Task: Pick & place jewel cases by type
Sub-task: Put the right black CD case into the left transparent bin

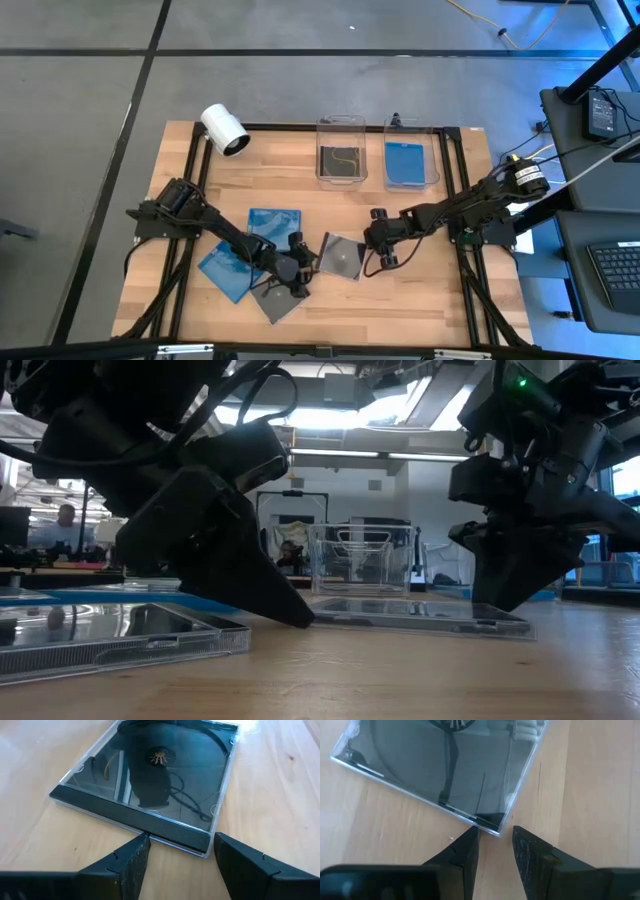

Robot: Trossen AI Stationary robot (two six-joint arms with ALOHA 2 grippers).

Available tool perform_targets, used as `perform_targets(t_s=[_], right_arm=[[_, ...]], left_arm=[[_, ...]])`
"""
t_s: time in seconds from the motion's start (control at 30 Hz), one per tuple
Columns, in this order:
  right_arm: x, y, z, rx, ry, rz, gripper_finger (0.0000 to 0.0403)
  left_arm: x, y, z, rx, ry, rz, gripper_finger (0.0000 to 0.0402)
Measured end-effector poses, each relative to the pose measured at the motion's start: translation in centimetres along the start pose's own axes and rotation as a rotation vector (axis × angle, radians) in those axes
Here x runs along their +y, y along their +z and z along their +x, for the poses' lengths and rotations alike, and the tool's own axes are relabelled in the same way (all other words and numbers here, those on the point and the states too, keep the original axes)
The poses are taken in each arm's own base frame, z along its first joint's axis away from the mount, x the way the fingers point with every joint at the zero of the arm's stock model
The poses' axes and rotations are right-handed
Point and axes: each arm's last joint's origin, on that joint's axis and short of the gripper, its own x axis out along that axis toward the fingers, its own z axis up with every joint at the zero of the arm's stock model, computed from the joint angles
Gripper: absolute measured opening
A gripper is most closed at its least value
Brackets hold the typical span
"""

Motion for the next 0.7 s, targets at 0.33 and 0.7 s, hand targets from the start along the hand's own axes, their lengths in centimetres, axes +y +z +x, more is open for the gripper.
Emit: perform_targets(t_s=[0.33,0.7], right_arm=[[0.1,0.0,0.0,0.001,0.023,0.031,0.0123],[0.1,0.0,0.0,-0.002,0.030,0.028,0.0124]], left_arm=[[0.0,0.3,0.0,-0.050,0.016,0.063,0.0164],[0.1,2.7,-2.2,-0.124,0.027,0.130,0.0143]])
